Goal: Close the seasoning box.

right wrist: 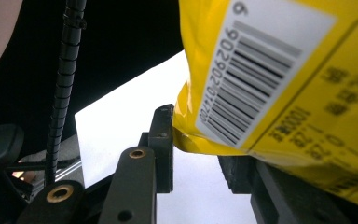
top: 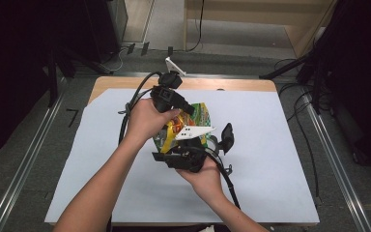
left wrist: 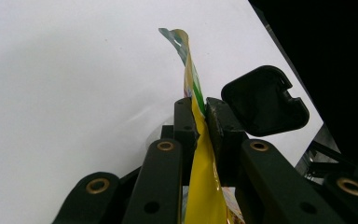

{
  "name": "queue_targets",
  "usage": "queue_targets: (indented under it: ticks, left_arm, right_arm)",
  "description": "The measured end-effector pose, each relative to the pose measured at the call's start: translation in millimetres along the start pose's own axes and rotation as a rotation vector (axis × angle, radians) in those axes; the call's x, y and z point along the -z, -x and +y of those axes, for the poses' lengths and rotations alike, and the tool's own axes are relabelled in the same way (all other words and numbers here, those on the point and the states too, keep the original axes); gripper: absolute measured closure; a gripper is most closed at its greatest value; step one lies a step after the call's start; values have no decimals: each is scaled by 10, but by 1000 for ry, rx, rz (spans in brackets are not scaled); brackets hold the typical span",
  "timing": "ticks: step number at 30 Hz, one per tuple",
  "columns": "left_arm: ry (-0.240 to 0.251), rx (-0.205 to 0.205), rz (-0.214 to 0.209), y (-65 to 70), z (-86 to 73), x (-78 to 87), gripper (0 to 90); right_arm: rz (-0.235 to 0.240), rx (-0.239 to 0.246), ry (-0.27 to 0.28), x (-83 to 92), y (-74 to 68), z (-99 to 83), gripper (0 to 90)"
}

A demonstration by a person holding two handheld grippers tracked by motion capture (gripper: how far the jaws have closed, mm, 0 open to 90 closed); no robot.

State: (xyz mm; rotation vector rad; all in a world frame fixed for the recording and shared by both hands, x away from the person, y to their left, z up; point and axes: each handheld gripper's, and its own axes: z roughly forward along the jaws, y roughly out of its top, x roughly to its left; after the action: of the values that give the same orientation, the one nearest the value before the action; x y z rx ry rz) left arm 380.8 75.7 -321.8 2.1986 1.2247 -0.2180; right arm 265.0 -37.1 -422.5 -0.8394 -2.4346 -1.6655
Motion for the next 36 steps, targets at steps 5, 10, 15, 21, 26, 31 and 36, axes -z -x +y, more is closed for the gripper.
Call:
queue_targets:
  ticks: [5, 10, 15, 21, 26, 31, 36]
  left_arm:
    - [-3, 3, 1, -12, -1, -6, 833]
    - [3, -1, -3, -15, -22, -4, 832]
    - [2, 8, -16, -59, -31, -20, 832]
    - [-1, 4, -17, -29, -25, -24, 832]
    - [0, 0, -14, -21, -23, -29, 832]
    - [-2, 3, -14, -30, -22, -31, 832]
    - [-1, 2, -13, -25, -25, -29, 832]
  right_arm:
    - [2, 1, -4, -1, 2, -4, 700]
    - [-2, 4, -9, -5, -5, -13, 700]
    - [-5, 6, -18, -13, 1, -25, 699]
    - [-9, 5, -17, -5, -1, -28, 700]
    - [-10, 5, -18, 5, 0, -30, 700]
    - [-8, 5, -20, 5, 3, -30, 700]
    - [-9, 7, -20, 0, 0, -30, 700]
